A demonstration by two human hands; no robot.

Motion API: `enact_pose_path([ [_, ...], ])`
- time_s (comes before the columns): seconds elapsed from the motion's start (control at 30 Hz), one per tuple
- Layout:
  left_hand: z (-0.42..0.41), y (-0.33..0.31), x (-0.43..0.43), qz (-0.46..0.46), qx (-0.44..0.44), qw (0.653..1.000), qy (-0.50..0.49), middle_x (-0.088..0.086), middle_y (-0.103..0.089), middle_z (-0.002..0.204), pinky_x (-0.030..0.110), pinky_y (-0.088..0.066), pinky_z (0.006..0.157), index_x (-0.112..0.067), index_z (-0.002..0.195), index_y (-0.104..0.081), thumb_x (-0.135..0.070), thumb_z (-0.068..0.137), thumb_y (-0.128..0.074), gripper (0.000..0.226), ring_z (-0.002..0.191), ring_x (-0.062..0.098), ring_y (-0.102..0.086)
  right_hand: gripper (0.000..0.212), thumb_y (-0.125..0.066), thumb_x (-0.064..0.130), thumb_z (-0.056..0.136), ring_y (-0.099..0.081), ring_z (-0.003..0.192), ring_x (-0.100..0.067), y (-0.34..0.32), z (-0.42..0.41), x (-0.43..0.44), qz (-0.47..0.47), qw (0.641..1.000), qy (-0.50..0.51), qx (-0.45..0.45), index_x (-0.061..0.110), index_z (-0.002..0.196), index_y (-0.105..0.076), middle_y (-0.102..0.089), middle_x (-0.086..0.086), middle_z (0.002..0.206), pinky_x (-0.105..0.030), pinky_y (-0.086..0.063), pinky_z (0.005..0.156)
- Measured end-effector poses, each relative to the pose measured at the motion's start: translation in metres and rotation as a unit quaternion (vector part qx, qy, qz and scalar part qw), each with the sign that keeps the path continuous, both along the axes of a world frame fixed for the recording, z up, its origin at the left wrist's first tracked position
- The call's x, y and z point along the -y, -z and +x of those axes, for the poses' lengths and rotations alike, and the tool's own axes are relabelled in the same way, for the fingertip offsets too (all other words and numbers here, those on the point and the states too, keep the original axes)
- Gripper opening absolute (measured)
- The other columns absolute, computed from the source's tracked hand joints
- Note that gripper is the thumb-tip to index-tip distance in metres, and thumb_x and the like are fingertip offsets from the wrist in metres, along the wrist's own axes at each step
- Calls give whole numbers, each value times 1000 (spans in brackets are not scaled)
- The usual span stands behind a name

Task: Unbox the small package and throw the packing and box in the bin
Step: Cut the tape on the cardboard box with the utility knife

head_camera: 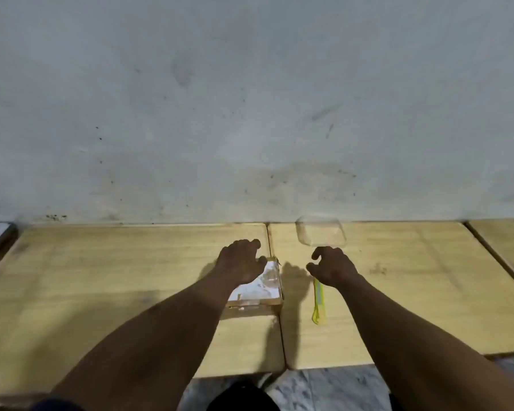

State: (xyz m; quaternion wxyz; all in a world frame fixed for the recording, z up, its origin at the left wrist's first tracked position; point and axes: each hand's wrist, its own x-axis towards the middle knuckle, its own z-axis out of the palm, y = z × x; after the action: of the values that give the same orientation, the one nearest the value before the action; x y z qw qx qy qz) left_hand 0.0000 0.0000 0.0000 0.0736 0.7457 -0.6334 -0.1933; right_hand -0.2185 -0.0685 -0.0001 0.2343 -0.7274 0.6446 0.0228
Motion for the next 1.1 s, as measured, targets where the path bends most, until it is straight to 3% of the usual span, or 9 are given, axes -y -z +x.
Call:
enact_pose_path([
  [0.2,-17,60,-12,-11,25,999,32,5,-42,147,42,-32,109,-17,144,-38,-42,96,-43,54,137,24,-34,48,-62,31,81,-60,111,-31,66,-15,-18,90,994,49,-42,17,127,-57,-56,-13,127,-35,-51,88],
  [0.4,-21,95,-18,-45,39,998,27,4,-22,159,47,-16,117,-17,149,-27,-43,98,-35,57,148,25,-12,56,-66,24,78,-60,110,-35,105,-19,-28,82,989,108,-55,16,129,-44,-58,-13,120,-39,-51,84],
  [0.57,-23,112,-25,-59,37,997,15,4,-12,163,48,-6,121,-19,153,-20,-51,92,-6,70,151,23,-1,63,-68,13,77,-62,105,-38,117,-22,-20,80,982,168,13,17,134,-41,-61,-17,115,-38,-50,79],
  [0.63,-23,114,-25,-66,38,997,13,3,-12,163,48,-5,121,-20,153,-21,-52,90,-3,73,151,22,0,62,-70,11,77,-61,108,-36,116,-23,-12,97,980,169,34,14,135,-49,-62,-18,120,-37,-51,83],
  [0.77,-17,115,-11,-75,30,997,0,3,-13,163,47,-7,121,-20,153,-22,-50,99,-16,62,151,22,-2,36,-69,8,76,-63,93,-29,110,-24,8,110,982,141,68,9,112,-72,-70,-15,106,-35,-54,78],
  [0.83,-9,116,0,-75,29,997,-2,3,-14,163,48,-8,121,-20,153,-23,-48,102,-23,59,151,22,-3,34,-73,12,77,-62,87,-25,108,-23,18,91,984,118,94,8,111,-72,-71,-13,102,-29,-49,72],
  [0.93,6,119,16,-74,32,997,-5,4,-16,163,49,-9,121,-19,153,-24,-50,101,-23,60,151,22,-3,32,-80,17,77,-68,85,-30,102,-15,33,58,982,88,156,8,107,-72,-73,-14,94,-38,-57,75],
  [1.0,16,121,24,-91,38,995,-3,6,-22,161,50,-13,120,-18,151,-29,-53,98,-19,65,151,24,-9,23,-80,21,80,-69,77,-31,99,-6,40,35,980,62,186,7,96,-72,-73,-13,83,-43,-58,73],
  [1.1,26,122,33,-110,36,993,3,9,-29,159,52,-18,117,-15,149,-34,-54,95,-18,68,149,27,-16,28,-73,35,86,-69,64,-29,90,8,46,22,974,37,222,8,80,-71,-71,-12,70,-38,-58,65],
])
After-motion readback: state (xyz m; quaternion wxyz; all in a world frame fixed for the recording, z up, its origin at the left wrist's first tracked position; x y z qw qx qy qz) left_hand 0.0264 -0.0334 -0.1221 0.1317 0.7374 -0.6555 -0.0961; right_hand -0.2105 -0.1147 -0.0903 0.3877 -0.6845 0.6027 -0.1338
